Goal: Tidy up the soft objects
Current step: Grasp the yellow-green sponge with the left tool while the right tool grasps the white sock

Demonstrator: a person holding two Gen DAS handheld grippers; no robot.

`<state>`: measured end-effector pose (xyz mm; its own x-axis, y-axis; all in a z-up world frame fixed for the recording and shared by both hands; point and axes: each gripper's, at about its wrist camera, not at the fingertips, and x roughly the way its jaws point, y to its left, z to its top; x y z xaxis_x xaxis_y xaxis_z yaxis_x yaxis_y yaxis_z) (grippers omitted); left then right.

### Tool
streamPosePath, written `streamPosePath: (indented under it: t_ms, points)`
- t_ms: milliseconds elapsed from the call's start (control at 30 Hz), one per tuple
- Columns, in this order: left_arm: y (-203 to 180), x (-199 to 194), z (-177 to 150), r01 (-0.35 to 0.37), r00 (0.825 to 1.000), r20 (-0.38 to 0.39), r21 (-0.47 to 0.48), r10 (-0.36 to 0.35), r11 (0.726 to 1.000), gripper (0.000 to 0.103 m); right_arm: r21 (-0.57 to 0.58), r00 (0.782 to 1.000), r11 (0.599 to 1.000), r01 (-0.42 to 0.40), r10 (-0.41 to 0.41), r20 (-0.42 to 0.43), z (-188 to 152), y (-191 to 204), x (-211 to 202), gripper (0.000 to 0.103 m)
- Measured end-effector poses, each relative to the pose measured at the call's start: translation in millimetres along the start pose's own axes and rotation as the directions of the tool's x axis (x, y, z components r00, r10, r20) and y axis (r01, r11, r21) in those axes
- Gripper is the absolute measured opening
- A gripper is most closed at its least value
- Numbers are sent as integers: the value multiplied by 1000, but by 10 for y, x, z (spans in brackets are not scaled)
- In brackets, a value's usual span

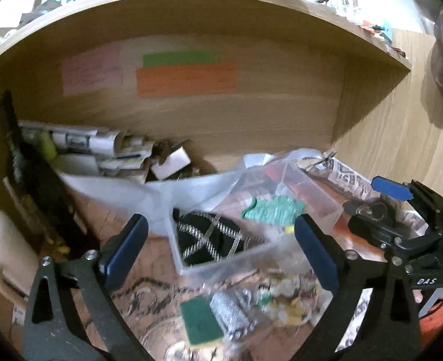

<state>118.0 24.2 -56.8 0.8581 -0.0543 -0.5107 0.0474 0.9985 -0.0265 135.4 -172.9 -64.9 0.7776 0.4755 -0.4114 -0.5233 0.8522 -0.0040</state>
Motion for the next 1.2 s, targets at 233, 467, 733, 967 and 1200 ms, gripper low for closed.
streamPosePath:
  t_ms: [233, 467, 733, 967, 1200]
  points:
    - [174, 80, -478, -69, 990, -125, -2, 68, 998, 99, 36, 991, 998, -49, 53, -121, -380, 68, 91, 89]
    - [426, 353, -965, -120, 957, -271, -54, 101, 991, 99, 41, 966, 998, -52, 60, -251, -753, 153, 220, 89]
    - [562, 542, -1078, -79, 947, -321, -168, 21, 983, 98, 64, 935, 996, -63, 82, -345, -957, 140, 299, 75]
    - [348, 711, -1091, -33, 933, -361, -107, -7, 994, 50, 94, 939, 995, -26, 56, -338, -994, 57, 245, 45]
    - [312, 609, -1058, -48, 945, -327, -82, 18, 996, 29, 110, 954, 993, 42, -7, -300, -915, -85, 180, 35]
